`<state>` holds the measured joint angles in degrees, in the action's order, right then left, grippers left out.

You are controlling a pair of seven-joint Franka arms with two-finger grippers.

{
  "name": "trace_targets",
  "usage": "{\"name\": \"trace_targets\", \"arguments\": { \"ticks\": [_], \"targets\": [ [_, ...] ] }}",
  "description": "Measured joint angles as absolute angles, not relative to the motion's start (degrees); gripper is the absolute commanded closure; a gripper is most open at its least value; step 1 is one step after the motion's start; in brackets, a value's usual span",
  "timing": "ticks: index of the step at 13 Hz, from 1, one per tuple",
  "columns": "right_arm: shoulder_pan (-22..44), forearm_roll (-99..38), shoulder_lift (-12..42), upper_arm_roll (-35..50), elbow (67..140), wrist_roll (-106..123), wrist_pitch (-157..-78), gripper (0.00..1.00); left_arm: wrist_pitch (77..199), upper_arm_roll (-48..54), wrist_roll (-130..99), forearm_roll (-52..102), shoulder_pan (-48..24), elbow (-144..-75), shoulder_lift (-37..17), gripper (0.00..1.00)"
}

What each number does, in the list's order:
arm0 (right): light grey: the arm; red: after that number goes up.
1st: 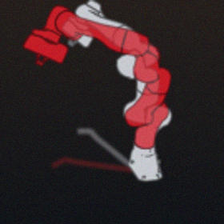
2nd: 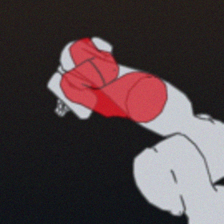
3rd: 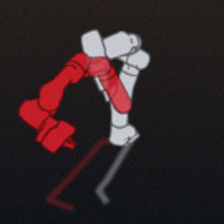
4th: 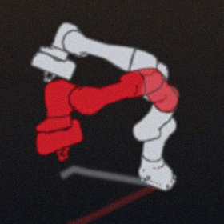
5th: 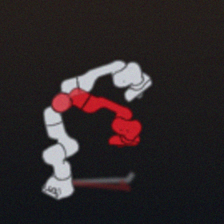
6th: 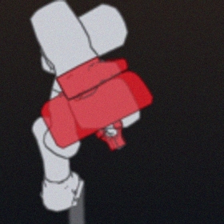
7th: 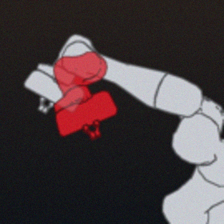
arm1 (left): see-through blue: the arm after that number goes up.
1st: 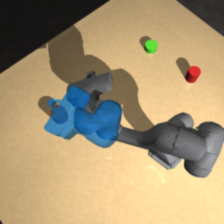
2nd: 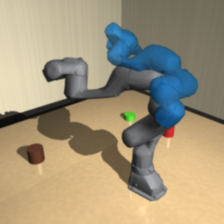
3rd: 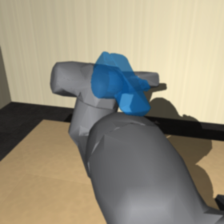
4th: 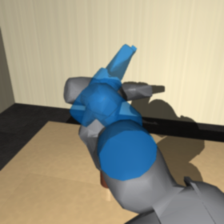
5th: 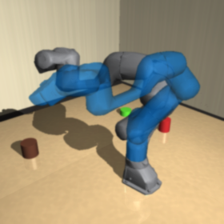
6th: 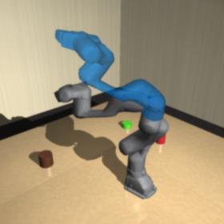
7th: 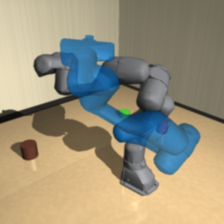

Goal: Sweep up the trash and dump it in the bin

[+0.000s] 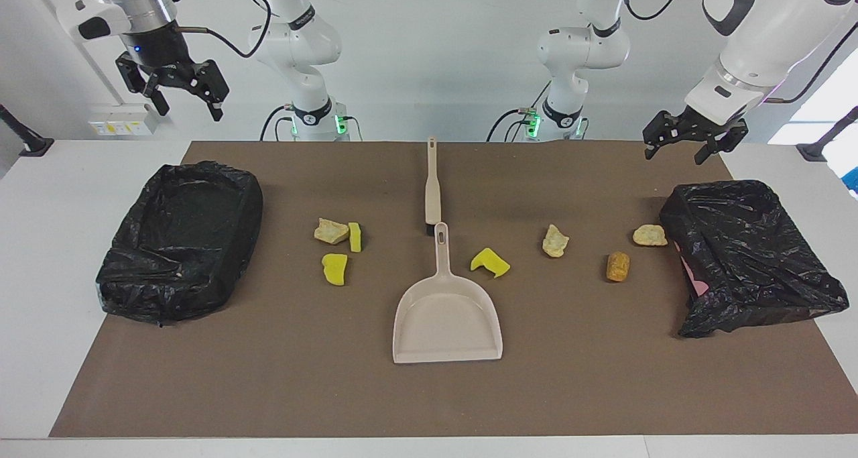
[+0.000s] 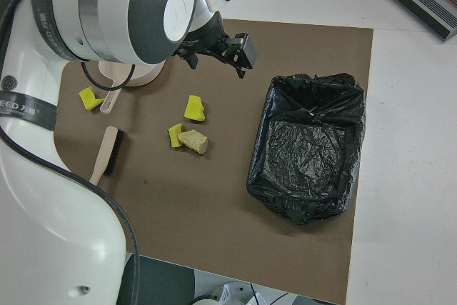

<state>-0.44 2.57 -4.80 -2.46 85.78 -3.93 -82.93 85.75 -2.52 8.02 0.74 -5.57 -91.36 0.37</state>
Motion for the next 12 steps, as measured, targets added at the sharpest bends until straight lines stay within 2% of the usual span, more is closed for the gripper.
{"name": "trace_targets", "arguments": {
  "ticks": [5, 12],
  "targets": [
    [-0.44, 2.57, -5.39, -2.46, 86.83, -3.93, -82.92, 0.0, 87.48, -1.34, 7.84, 3.5, -7.59, -96.17, 2.15, 0.0],
    [-0.4, 2.57, -6.71, -2.44, 88.86, -3.93, -82.92, 0.0, 99.85, -0.43, -3.88, 5.19, -25.39, -113.26, 6.86, 0.0]
  ]
}}
